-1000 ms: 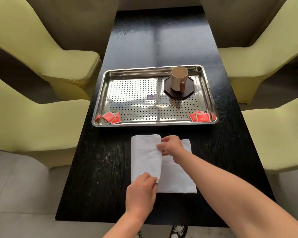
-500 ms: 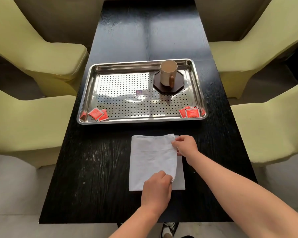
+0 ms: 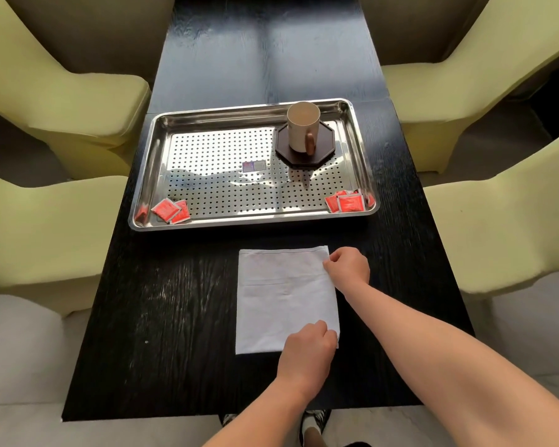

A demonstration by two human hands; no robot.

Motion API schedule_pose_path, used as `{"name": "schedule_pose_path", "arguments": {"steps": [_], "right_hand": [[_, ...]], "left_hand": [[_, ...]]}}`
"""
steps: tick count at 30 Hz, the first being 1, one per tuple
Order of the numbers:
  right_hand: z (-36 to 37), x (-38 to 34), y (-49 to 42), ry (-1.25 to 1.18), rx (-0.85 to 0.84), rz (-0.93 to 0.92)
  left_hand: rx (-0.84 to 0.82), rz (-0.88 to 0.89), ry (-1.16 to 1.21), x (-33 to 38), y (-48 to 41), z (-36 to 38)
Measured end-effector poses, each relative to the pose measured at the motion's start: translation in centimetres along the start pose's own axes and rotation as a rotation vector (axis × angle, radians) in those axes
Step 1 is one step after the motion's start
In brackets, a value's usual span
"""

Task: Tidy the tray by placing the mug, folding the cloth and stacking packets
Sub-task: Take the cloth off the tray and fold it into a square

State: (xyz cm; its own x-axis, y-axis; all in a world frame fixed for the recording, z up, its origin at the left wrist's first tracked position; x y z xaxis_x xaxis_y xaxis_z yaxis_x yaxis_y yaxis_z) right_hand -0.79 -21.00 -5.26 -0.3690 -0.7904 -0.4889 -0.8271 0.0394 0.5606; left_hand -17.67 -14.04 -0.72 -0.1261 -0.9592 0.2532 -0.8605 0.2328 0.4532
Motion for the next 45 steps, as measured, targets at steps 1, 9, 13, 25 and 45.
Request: {"name": "schedule_pose_path", "arguments": {"steps": [1, 9, 13, 25, 45], "right_hand": [[0.0, -0.1, 0.0, 0.001, 0.011, -0.005], [-0.3, 0.3, 0.3, -0.04, -0.023, -0.158], [-0.5, 2.8, 2.4, -0.136, -0.039, -0.147], [2.9, 7.5, 9.3, 0.075, -0.111, -0.018], [4.2, 9.0, 11.4, -0.049, -0.108, 0.112]], "left_hand": [[-0.007, 0.005, -0.007, 0.2, -0.2, 0.2], [-0.144, 0.192, 0.015, 0.5, 0.2, 3.6], [-0.131, 0.127, 0.244, -2.0, 2.2, 4.3], [0.155, -0.803, 0.784, -13.7, 6.8, 4.3], [0.105, -0.708, 1.758, -14.0, 5.5, 5.4]]}}
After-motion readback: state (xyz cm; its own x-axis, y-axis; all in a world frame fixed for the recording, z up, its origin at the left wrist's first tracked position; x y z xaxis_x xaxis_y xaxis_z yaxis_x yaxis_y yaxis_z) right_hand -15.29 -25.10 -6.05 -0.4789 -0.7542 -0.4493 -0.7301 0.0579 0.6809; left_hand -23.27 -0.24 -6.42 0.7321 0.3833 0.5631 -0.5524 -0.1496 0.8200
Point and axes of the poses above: each hand's wrist, its own y-axis away from the middle knuckle, its own z-axis out of the palm, x = y × z, the point moved 3 cm from there along -y, towards the middle knuckle, and after that the axes turned 12 degrees about -x, right-handed, at the moved point
